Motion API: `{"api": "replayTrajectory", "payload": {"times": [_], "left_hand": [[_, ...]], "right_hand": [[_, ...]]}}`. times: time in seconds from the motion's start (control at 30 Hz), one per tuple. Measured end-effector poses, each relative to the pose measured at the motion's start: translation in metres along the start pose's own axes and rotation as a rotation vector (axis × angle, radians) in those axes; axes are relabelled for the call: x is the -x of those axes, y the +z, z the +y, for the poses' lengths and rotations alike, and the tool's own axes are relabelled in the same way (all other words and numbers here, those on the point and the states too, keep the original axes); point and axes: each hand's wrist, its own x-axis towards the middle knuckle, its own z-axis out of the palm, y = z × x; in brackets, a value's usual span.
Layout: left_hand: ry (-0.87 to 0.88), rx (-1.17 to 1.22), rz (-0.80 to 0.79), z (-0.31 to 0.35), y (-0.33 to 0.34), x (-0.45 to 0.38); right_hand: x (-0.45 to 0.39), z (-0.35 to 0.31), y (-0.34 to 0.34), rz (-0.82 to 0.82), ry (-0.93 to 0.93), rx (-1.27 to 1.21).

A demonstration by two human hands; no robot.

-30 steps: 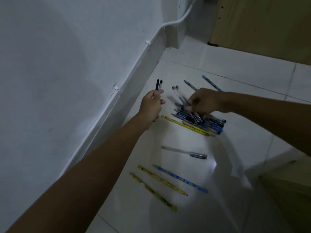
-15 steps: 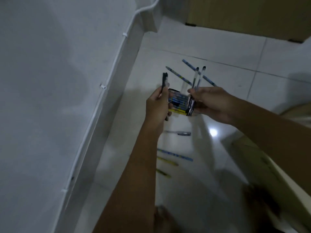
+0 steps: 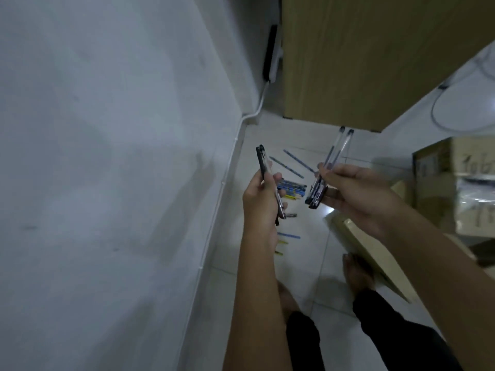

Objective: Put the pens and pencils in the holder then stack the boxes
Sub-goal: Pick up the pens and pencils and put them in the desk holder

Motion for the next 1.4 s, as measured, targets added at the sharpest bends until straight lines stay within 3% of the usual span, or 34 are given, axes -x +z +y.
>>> {"api": "replayTrajectory", "payload": {"times": [0.3, 0.53, 0.8, 1.0, 1.2, 1.4], "left_hand": [[0.212, -0.235, -0.163, 0.157, -0.016, 0.145], [0.334, -0.191, -0.208, 0.231, 0.001, 0.178], [0.469, -0.285, -0.136, 0.324, 0.067, 0.117], [0.696, -0.415, 0.006, 0.401, 0.125, 0.031], [0.721, -0.582, 0.089, 0.422, 0.156, -0.037], [0.708, -0.880, 0.114, 0.427, 0.161, -0.059]], "right_hand": [[0.155, -0.120, 0.049, -0.020, -0.198, 0.079], [0.186, -0.187, 0.063, -0.010, -0.298, 0.008], [0.121, -0.305, 0.063, 0.048, -0.390, 0.063], [0.027, -0.395, 0.089, 0.188, -0.487, 0.146], [-0.045, -0.413, 0.112, 0.327, -0.562, 0.516], [-0.063, -0.417, 0.133, 0.302, -0.595, 0.825]]}}
